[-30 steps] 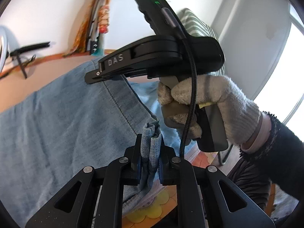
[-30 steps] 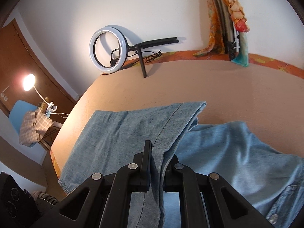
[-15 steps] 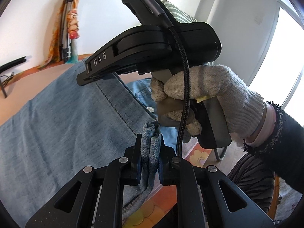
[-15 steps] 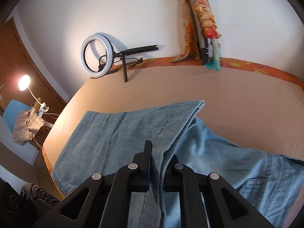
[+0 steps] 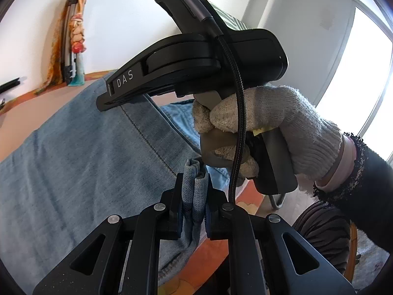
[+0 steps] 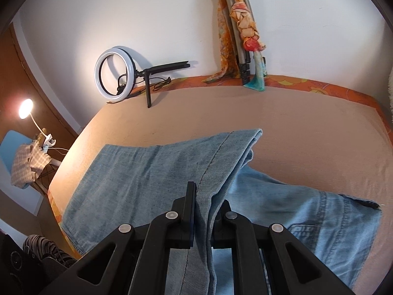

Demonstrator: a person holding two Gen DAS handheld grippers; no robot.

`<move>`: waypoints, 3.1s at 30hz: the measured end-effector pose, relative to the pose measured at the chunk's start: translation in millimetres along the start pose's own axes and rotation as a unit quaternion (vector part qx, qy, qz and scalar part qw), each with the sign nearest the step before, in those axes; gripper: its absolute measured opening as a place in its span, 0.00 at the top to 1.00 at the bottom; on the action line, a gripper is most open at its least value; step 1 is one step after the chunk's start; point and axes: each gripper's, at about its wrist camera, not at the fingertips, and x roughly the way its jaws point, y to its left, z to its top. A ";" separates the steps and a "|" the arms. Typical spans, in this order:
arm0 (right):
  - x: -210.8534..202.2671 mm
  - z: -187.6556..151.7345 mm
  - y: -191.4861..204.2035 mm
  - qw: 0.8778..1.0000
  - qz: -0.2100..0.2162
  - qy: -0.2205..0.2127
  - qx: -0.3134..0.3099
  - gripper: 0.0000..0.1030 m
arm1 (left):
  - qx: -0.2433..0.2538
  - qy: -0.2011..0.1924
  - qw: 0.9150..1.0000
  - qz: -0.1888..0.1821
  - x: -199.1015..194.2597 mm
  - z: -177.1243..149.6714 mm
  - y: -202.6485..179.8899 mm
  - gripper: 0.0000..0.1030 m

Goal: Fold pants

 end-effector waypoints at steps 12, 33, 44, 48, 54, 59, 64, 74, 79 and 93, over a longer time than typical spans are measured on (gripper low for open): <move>-33.6 -9.4 -35.6 0.999 -0.050 0.005 0.003 0.95 | 0.002 -0.002 0.999 -0.047 25.1 16.3 -25.6 0.89; -40.8 -41.1 -115.2 0.995 -0.085 0.019 0.057 0.95 | 0.005 0.033 0.996 -0.079 100.9 32.6 -50.2 0.89; -24.4 -55.9 -133.4 0.993 -0.092 0.033 0.069 0.95 | 0.003 0.054 0.995 -0.081 122.0 31.1 -54.0 0.89; -19.2 -58.3 -137.4 0.993 -0.092 0.036 0.068 0.95 | 0.005 0.065 0.995 -0.078 126.0 31.5 -54.4 0.89; -12.9 -60.2 -140.8 0.992 -0.092 0.042 0.069 0.95 | -0.003 0.067 0.996 -0.060 102.5 34.0 -48.8 0.82; -14.4 -62.5 -138.9 0.990 -0.118 0.038 0.064 0.88 | -0.022 0.045 0.998 -0.029 52.2 31.0 -23.9 0.64; -25.9 -68.6 -140.7 0.982 -0.173 0.040 0.057 0.68 | -0.071 0.009 0.997 0.018 -9.5 21.0 17.8 0.57; -60.3 -68.4 -111.6 0.980 -0.195 0.001 0.046 0.60 | -0.142 -0.035 0.983 0.114 -94.3 -12.6 89.6 0.45; -72.5 -60.1 -78.9 0.984 -0.173 -0.026 0.032 0.47 | -0.185 -0.043 0.969 0.155 -118.3 -43.1 115.4 0.45; -39.1 -25.1 52.5 0.999 -0.024 -0.028 -0.022 0.35 | -0.272 -0.023 0.943 0.190 -143.0 -107.0 164.9 0.45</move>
